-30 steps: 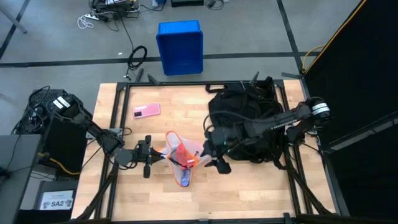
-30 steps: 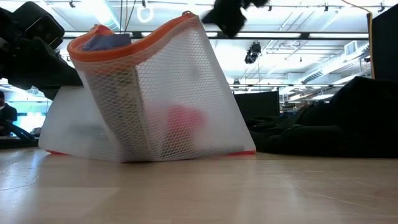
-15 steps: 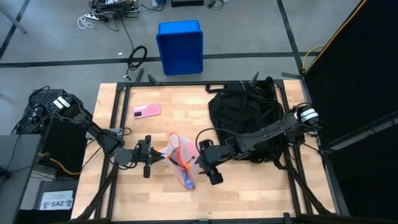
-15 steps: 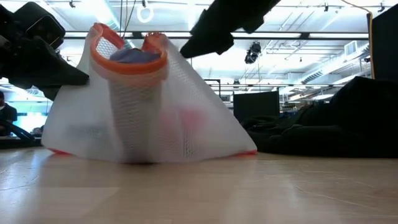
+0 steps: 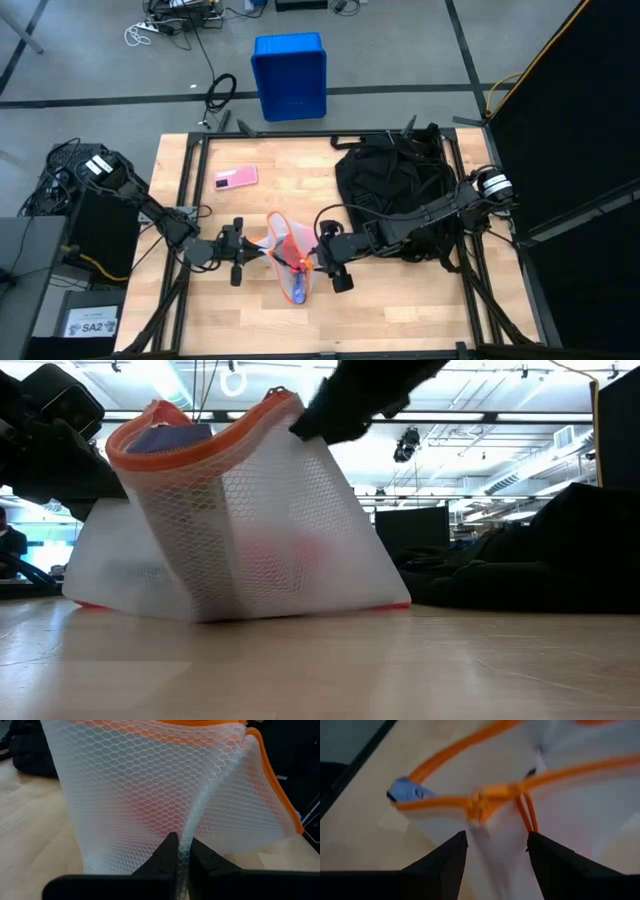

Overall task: Unpack backpack
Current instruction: Close the zip bag

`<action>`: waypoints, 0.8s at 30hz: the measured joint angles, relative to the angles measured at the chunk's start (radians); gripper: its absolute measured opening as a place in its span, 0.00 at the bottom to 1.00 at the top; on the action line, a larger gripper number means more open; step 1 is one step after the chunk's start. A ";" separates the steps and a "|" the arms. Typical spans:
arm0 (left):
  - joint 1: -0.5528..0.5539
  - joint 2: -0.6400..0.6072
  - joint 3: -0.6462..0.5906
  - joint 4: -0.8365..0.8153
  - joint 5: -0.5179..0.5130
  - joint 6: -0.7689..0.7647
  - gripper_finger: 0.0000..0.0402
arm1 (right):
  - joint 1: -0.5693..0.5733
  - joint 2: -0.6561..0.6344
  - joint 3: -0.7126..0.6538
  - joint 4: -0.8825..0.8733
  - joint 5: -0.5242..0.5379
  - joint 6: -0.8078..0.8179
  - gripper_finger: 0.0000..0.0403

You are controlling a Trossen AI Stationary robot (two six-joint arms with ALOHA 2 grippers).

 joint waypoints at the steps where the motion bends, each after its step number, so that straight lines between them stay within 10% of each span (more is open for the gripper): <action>1: 0.000 0.000 0.000 0.001 0.000 0.000 0.00 | 0.000 0.000 0.000 0.024 -0.002 -0.010 0.43; 13: 0.000 0.000 0.000 0.018 0.000 0.025 0.00 | -0.011 0.000 0.000 0.032 -0.058 -0.046 0.03; 24: -0.001 0.000 0.031 0.199 0.002 0.204 0.00 | 0.005 -0.013 0.000 0.094 0.123 -0.017 0.01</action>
